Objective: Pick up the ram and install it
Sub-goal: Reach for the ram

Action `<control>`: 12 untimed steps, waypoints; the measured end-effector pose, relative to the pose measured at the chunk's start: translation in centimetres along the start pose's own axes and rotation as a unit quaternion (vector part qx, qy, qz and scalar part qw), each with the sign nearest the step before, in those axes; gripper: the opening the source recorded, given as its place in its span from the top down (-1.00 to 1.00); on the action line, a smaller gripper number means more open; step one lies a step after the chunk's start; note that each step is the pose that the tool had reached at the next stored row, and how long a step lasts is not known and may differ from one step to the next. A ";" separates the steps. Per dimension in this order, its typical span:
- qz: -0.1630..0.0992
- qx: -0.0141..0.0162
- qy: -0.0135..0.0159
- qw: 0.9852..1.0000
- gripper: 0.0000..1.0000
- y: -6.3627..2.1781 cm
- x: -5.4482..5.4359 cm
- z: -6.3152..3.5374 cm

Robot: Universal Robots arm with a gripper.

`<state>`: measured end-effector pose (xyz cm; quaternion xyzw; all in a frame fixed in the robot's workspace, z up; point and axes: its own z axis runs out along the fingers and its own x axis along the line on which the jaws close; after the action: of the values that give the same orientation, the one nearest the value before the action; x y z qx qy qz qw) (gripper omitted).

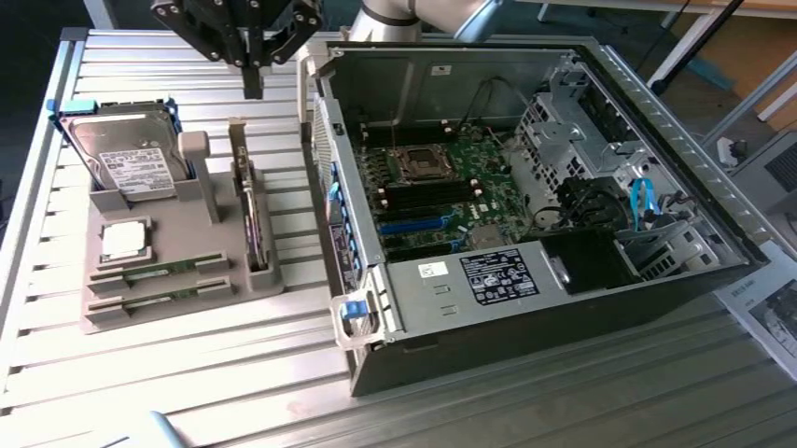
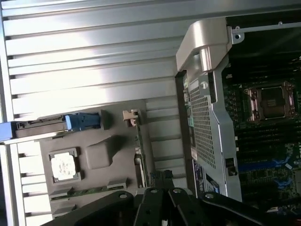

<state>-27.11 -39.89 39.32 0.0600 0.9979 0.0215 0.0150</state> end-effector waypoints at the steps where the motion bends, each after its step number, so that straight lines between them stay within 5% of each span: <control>1: 0.000 0.000 0.000 1.000 0.79 -0.06 0.5 -0.02; 12: 0.002 0.000 0.000 1.000 0.79 -0.79 6.6 -0.22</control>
<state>-33.76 -39.89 39.32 0.0616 0.9977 0.0215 0.0153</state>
